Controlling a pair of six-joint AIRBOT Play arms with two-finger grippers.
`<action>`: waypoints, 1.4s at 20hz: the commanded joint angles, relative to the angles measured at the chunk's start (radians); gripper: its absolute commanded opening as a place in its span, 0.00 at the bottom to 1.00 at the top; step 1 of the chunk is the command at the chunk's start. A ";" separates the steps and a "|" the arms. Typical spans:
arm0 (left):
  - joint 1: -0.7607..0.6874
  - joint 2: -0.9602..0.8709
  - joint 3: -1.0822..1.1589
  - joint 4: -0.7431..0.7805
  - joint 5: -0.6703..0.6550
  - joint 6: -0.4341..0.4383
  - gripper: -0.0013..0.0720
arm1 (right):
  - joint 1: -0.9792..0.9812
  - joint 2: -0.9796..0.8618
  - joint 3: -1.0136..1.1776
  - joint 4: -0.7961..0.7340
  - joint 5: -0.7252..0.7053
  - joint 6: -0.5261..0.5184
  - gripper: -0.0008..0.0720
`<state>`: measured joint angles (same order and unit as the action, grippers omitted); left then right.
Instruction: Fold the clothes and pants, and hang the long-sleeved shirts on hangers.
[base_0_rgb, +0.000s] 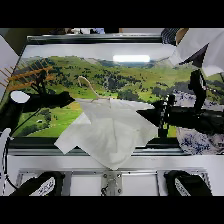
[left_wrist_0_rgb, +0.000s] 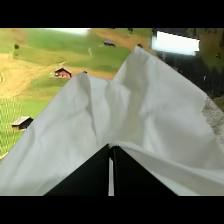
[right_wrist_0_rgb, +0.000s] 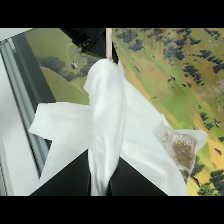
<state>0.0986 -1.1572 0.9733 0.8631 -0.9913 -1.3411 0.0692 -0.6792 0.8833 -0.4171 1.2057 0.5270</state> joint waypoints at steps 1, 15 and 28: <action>0.002 0.001 0.124 -0.017 -0.093 0.006 0.04 | 0.001 -0.003 -0.001 -0.009 0.059 0.024 0.03; -0.085 -0.055 0.346 -0.019 -0.225 0.036 0.04 | 0.003 -0.036 -0.001 0.304 0.198 0.023 0.03; 0.064 -0.165 0.705 -0.026 -0.353 0.011 0.73 | 0.003 -0.038 -0.001 0.317 0.159 0.023 0.03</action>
<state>0.0994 -1.3186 1.6169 0.8379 -1.3243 -1.3144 0.0727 -0.7166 0.8829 -0.1009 1.3865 0.5507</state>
